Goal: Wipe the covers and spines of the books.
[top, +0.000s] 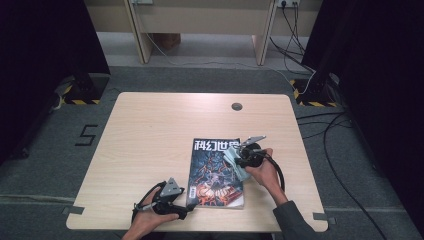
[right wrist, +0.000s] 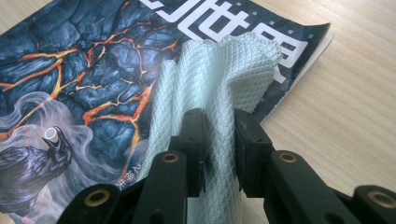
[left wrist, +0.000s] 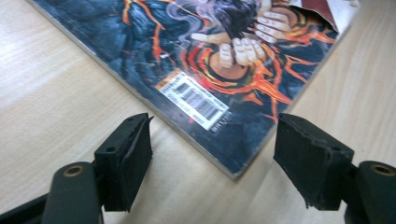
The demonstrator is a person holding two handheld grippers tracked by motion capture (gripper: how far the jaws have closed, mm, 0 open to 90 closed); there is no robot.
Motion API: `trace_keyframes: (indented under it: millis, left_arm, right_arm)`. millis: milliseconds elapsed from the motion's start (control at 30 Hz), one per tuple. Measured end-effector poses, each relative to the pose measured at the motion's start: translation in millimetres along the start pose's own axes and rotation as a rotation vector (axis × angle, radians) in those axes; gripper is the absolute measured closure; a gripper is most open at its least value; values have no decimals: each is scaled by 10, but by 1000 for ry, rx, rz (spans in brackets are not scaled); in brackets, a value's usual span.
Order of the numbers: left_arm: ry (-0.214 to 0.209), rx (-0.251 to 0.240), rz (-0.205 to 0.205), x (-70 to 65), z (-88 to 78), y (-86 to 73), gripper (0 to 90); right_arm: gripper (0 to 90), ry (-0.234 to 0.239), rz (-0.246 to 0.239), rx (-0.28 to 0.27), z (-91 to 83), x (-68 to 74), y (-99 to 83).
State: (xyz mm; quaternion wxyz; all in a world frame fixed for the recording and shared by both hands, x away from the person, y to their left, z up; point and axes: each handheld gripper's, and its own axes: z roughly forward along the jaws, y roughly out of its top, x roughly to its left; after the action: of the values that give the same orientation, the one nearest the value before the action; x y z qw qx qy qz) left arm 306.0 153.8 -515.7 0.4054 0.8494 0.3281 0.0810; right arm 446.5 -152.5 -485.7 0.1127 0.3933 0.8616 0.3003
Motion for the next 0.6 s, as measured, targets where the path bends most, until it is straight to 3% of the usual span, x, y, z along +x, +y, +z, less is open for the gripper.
trace_keyframes:
  millis: [233, 267, 300, 400, 500, 600]
  left_arm:
    - [14, 2, 45, -23, 26, 24, 407]
    - [-4, -10, 16, 10, 21, 21, 408]
    - [0, -10, 12, 11, 27, 27, 408]
    - [35, -6, 46, -10, 92, 76, 406]
    - [36, 9, 54, 18, 132, 136, 406]
    - [24, 1, 51, 84, 175, 176, 406]
  right_arm:
    - [765, -22, -32, 9, 8, 50, 22]
    - [763, -17, -29, 10, 10, 40, 26]
    - [763, -17, -29, 11, 12, 37, 28]
    - [766, -52, -38, 8, 35, 38, 59]
    - [770, -77, -45, 10, 50, 7, 87]
    - [772, -77, -17, -4, 64, -51, 93]
